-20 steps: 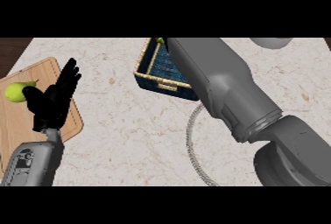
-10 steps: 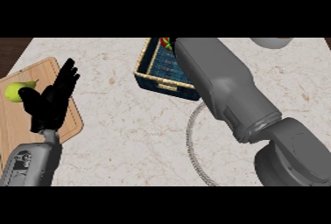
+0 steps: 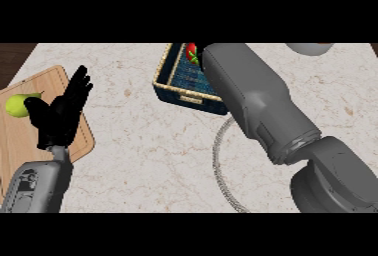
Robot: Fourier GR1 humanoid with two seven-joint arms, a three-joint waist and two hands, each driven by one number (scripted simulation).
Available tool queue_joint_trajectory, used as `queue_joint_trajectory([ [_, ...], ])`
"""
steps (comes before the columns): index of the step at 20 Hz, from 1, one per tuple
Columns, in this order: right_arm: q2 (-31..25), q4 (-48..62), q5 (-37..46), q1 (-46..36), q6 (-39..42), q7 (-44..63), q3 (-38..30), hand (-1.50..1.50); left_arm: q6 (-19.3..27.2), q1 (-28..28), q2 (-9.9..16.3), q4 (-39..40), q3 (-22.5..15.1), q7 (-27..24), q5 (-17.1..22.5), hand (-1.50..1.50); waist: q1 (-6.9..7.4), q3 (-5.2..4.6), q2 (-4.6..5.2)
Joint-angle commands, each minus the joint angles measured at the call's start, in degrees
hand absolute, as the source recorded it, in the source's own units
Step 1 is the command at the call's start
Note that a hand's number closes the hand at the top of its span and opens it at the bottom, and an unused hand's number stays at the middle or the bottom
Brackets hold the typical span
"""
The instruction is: Pick the tomato from the placemat and place it in the basket
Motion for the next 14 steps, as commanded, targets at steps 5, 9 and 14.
queue_joint_trajectory([
  [5, 0.00, -0.18, -0.25, 2.69, 3.30, 4.45, -1.44, 1.50, 1.57, -0.52, -1.43, 1.59, -0.74, -1.08, -1.42, 0.00, 0.10, -0.02, 0.09],
  [9, 0.00, 1.00, -0.62, 3.04, 3.68, 7.50, -2.34, 1.50, 0.94, 1.78, -1.06, -2.22, -0.76, 0.76, -0.61, 0.00, 0.31, 0.04, -0.16],
  [14, -1.09, -0.20, -4.79, -0.01, -5.54, 4.35, -7.09, -1.50, 0.86, -0.01, -0.94, 0.68, -0.29, -0.76, -0.77, 0.00, -0.27, 0.07, 0.14],
])
